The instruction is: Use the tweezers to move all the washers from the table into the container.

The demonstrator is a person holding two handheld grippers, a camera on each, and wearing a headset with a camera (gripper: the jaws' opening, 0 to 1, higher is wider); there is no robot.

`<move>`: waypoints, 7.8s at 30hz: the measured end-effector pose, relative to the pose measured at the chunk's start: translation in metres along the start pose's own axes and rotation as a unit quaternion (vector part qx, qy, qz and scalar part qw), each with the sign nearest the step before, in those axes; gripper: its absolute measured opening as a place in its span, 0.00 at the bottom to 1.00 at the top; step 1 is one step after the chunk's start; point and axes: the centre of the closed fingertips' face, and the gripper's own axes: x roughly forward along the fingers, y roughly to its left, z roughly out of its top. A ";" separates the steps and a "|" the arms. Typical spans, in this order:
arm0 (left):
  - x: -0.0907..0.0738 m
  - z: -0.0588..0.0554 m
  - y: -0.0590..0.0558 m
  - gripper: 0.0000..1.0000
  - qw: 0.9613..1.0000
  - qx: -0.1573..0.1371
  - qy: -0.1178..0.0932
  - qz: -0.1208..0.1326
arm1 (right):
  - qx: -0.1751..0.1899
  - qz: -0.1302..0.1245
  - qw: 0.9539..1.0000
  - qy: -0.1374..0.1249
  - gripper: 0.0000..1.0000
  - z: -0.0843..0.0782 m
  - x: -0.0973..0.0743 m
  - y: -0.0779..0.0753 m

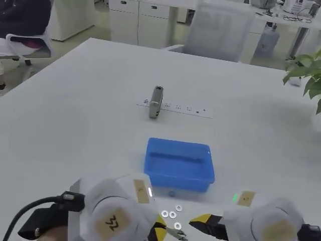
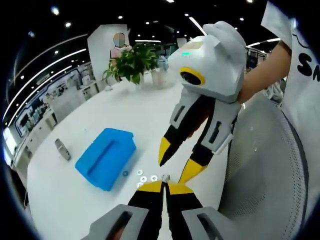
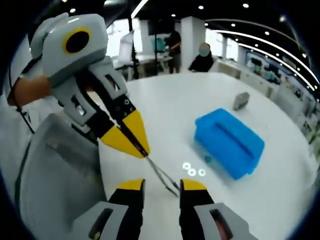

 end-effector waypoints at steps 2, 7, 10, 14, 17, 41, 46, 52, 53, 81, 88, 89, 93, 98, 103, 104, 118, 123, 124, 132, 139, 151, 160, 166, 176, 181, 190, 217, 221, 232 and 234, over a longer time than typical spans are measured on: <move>-0.001 0.003 -0.001 0.00 1.000 0.007 0.001 -0.004 | -0.023 0.005 1.000 0.005 0.21 0.002 0.005 0.000; 0.000 0.007 0.000 0.00 1.000 0.024 0.003 -0.011 | -0.052 0.016 0.999 0.001 0.12 0.008 0.013 0.004; 0.000 0.009 -0.001 0.00 0.999 0.038 0.003 -0.018 | -0.066 0.023 0.998 -0.003 0.08 0.011 0.015 0.007; 0.001 0.011 -0.002 0.00 0.998 0.063 0.009 -0.021 | -0.089 0.022 0.996 -0.002 0.05 0.012 0.015 0.006; 0.001 0.012 -0.004 0.00 0.997 0.071 0.014 -0.026 | -0.103 0.027 0.994 -0.001 0.04 0.011 0.016 0.007; -0.064 -0.015 0.031 0.88 0.946 -0.230 -0.104 0.203 | 0.010 -0.022 0.999 -0.034 0.02 0.024 0.000 -0.021; -0.079 -0.019 0.034 0.99 0.917 -0.281 -0.155 0.238 | 0.019 -0.043 0.997 -0.054 0.03 0.045 0.000 -0.038; -0.091 -0.026 0.034 0.99 0.899 -0.291 -0.181 0.275 | 0.038 -0.065 0.994 -0.077 0.03 0.061 0.003 -0.052; -0.093 -0.025 0.034 0.99 0.894 -0.294 -0.192 0.278 | 0.047 -0.067 0.993 -0.083 0.03 0.064 0.004 -0.054; -0.095 -0.059 0.052 0.96 0.881 -0.270 -0.144 0.362 | 0.074 -0.082 0.992 -0.061 0.02 0.052 0.038 -0.065; -0.095 -0.061 0.052 0.95 0.881 -0.269 -0.139 0.363 | 0.083 -0.081 0.991 -0.064 0.03 0.047 0.036 -0.062; -0.095 -0.062 0.052 0.95 0.881 -0.269 -0.137 0.363 | 0.083 -0.081 0.991 -0.062 0.03 0.046 0.037 -0.062; -0.094 -0.063 0.052 0.94 0.882 -0.269 -0.132 0.363 | 0.091 -0.082 0.990 -0.067 0.03 0.045 0.034 -0.064; -0.093 -0.064 0.052 0.94 0.883 -0.268 -0.126 0.364 | 0.092 -0.082 0.990 -0.071 0.03 0.047 0.035 -0.063; -0.093 -0.065 0.052 0.94 0.884 -0.267 -0.122 0.364 | 0.092 -0.084 0.990 -0.070 0.02 0.046 0.036 -0.065; -0.093 -0.065 0.052 0.94 0.884 -0.267 -0.123 0.363 | 0.091 -0.085 0.990 -0.068 0.02 0.045 0.036 -0.064; -0.090 -0.067 0.051 0.93 0.888 -0.263 -0.110 0.361 | 0.118 -0.080 0.986 -0.085 0.02 0.052 0.037 -0.064; -0.089 -0.068 0.050 0.92 0.889 -0.263 -0.105 0.361 | 0.120 -0.083 0.985 -0.088 0.02 0.050 0.035 -0.061; -0.089 -0.069 0.050 0.92 0.889 -0.263 -0.105 0.361 | 0.120 -0.085 0.985 -0.089 0.02 0.049 0.033 -0.060; -0.090 -0.069 0.050 0.92 0.888 -0.262 -0.104 0.362 | 0.111 -0.095 0.985 -0.089 0.01 0.038 0.029 -0.060; -0.089 -0.069 0.050 0.92 0.890 -0.260 -0.101 0.361 | 0.068 -0.107 0.990 -0.058 0.00 0.037 0.031 -0.060; -0.088 -0.066 0.048 0.92 0.892 -0.259 -0.105 0.355 | 0.079 -0.092 0.989 -0.083 0.00 0.063 0.016 -0.068; -0.089 -0.064 0.049 0.93 0.889 -0.267 -0.121 0.351 | 0.030 -0.116 0.985 -0.120 0.00 0.101 0.001 -0.086; -0.088 -0.066 0.049 0.93 0.890 -0.268 -0.117 0.350 | 0.032 -0.145 0.978 -0.144 0.00 0.121 0.005 -0.110; -0.087 -0.066 0.048 0.93 0.891 -0.271 -0.116 0.347 | 0.118 -0.143 0.973 -0.138 0.00 0.105 0.045 -0.130; -0.087 -0.066 0.048 0.92 0.891 -0.272 -0.114 0.345 | 0.129 -0.140 0.974 -0.126 0.00 0.098 0.060 -0.133; -0.086 -0.066 0.047 0.92 0.892 -0.271 -0.106 0.345 | 0.111 -0.141 0.978 -0.102 0.01 0.089 0.073 -0.126; -0.085 -0.067 0.046 0.91 0.896 -0.260 -0.098 0.346 | 0.153 -0.151 0.964 -0.155 0.02 0.096 0.030 -0.128; -0.085 -0.067 0.046 0.91 0.896 -0.258 -0.098 0.347 | 0.147 -0.149 0.963 -0.170 0.02 0.100 0.013 -0.122; -0.087 -0.067 0.048 0.92 0.893 -0.256 -0.101 0.355 | 0.145 -0.152 0.962 -0.177 0.02 0.082 -0.009 -0.104; -0.087 -0.068 0.048 0.92 0.893 -0.260 -0.101 0.354 | 0.147 -0.155 0.962 -0.170 0.02 0.076 -0.008 -0.098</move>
